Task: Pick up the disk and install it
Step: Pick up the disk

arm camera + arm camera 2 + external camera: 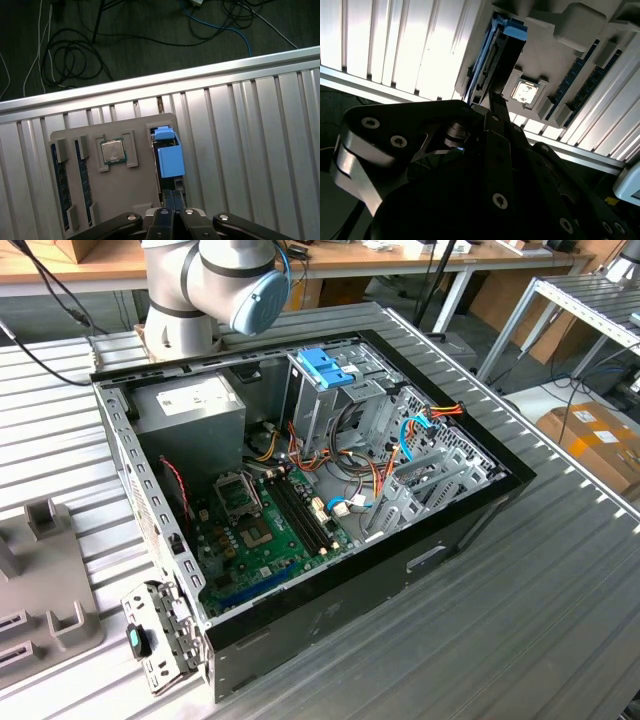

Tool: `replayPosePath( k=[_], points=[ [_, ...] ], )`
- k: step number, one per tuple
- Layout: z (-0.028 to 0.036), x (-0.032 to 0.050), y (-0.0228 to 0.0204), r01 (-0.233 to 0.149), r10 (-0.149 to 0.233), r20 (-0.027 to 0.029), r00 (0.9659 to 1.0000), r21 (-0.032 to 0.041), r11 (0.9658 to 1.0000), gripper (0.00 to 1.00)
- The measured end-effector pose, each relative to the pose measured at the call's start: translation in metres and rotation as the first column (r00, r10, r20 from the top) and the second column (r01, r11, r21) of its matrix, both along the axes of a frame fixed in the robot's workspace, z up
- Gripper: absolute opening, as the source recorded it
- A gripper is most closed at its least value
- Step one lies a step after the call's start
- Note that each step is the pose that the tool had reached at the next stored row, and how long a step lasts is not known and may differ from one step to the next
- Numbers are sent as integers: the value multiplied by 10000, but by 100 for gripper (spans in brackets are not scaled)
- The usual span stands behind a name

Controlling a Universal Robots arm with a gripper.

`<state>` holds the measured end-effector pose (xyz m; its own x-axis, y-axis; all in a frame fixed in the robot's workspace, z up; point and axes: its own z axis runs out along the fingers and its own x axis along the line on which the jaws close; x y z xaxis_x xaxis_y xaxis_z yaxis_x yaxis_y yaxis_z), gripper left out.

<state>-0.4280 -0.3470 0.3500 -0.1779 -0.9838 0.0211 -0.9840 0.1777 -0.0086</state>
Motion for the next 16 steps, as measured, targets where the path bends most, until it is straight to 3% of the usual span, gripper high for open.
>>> replayPosePath(
  k=[16],
  points=[
    [-23, 7, 0, 0, 0, 1, 10000, 0, 10000, 11]
  ],
)
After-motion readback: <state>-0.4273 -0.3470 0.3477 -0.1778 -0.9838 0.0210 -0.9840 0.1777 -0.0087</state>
